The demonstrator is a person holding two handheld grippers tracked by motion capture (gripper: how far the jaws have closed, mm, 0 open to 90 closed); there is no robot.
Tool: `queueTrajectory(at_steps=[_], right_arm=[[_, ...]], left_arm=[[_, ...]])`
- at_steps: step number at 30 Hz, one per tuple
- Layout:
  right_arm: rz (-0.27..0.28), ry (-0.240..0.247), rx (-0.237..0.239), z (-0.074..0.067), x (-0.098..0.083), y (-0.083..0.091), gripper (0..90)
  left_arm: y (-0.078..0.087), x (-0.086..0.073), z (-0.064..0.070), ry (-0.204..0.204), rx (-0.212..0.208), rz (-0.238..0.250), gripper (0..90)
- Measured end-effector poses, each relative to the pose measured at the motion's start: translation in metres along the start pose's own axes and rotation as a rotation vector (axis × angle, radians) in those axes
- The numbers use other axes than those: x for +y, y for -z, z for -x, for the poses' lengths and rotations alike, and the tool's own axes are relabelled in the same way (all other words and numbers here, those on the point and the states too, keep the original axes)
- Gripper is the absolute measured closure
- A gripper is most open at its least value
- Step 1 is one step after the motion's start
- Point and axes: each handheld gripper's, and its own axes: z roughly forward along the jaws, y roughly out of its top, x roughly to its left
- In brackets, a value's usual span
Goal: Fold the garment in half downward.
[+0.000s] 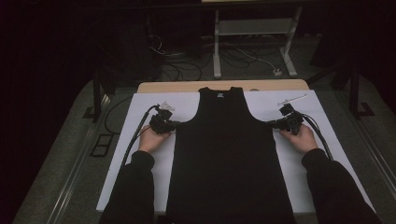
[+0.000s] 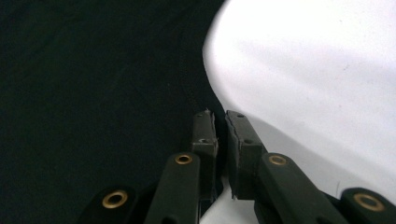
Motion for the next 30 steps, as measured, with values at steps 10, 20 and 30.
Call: queueTrajectory(at_steps=[10, 20, 30], right_arm=[[0.060, -0.109, 0.055, 0.002, -0.006, 0.012, 82.3], [0.105, -0.137, 0.123, -0.002, -0.010, 0.023, 82.3], [0.133, -0.145, 0.141, -0.005, -0.014, 0.030, 82.4]], left_arm=[[0.012, -0.005, -0.002, 0.140, -0.039, 0.051, 86.5], [0.018, 0.000, 0.006, 0.185, -0.054, 0.100, 86.4], [0.029, 0.000, 0.006, 0.190, -0.064, 0.138, 86.5]])
